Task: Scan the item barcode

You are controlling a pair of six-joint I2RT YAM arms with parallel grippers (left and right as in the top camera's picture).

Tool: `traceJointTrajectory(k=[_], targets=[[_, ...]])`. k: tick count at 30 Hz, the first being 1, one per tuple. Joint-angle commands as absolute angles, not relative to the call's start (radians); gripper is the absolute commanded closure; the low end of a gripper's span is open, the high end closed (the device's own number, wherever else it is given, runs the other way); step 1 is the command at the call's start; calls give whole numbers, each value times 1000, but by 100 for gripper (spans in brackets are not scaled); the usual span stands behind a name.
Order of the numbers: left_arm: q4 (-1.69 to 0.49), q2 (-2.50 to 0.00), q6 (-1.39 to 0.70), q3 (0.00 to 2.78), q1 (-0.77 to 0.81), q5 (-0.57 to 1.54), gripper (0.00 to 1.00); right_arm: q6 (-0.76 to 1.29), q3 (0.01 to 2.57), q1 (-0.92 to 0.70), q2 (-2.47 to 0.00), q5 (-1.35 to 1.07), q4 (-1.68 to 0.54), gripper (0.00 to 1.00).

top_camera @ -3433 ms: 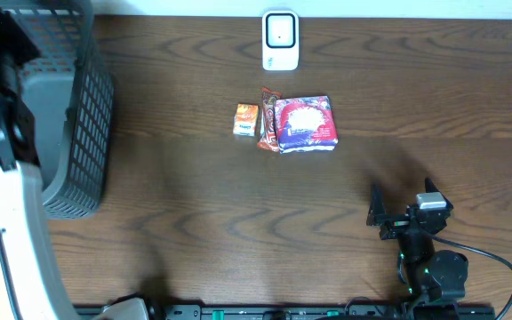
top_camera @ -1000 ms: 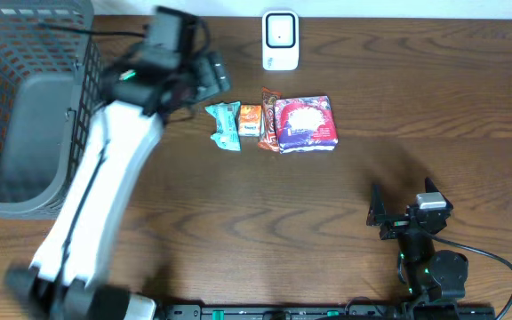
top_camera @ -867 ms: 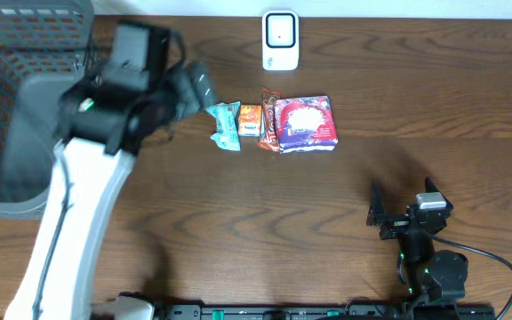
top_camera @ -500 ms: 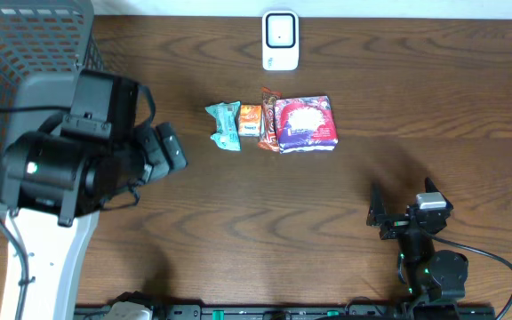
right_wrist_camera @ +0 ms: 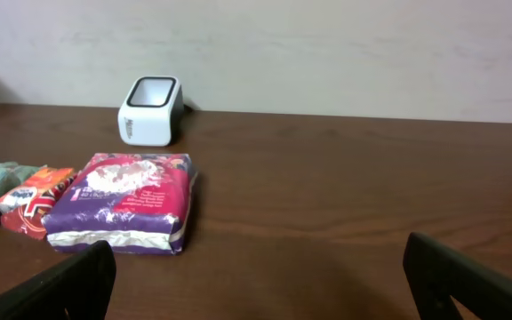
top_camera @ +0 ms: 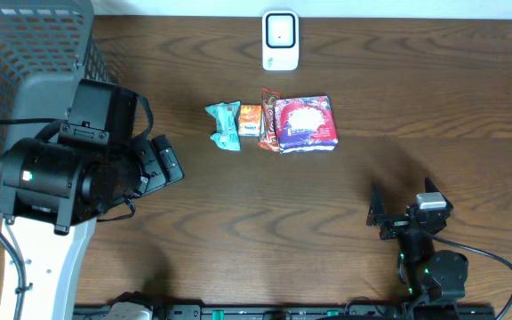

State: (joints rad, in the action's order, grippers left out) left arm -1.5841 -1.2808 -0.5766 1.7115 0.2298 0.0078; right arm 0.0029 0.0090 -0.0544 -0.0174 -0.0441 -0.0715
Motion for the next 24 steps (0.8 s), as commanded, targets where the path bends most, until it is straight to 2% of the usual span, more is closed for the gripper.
traceJointTrajectory(k=[1,3,11,15,21,24], targets=[[-1589,-1285,-585,1701,226,-12,2,-7,6,-46,-13,-36,-72,1],[-1589,-1285,-585,1701,226,-12,2,44,6,-47,-13,-38,-70,1],[-1589,-1285,-585,1701,226,-12,2,498,6,-47,-13,-99,-64,1],[-1589,-1285,-585,1701,226,-12,2,958,6,-47,-13,-349,-48,1],[-1589,-1285,-585,1701,226,-12,2,1319,6,-47,-13,-466,-33,1],[-1589,-1285,-585,1701,226,-12,2,1353,6,-47,-13,-590,89,1]])
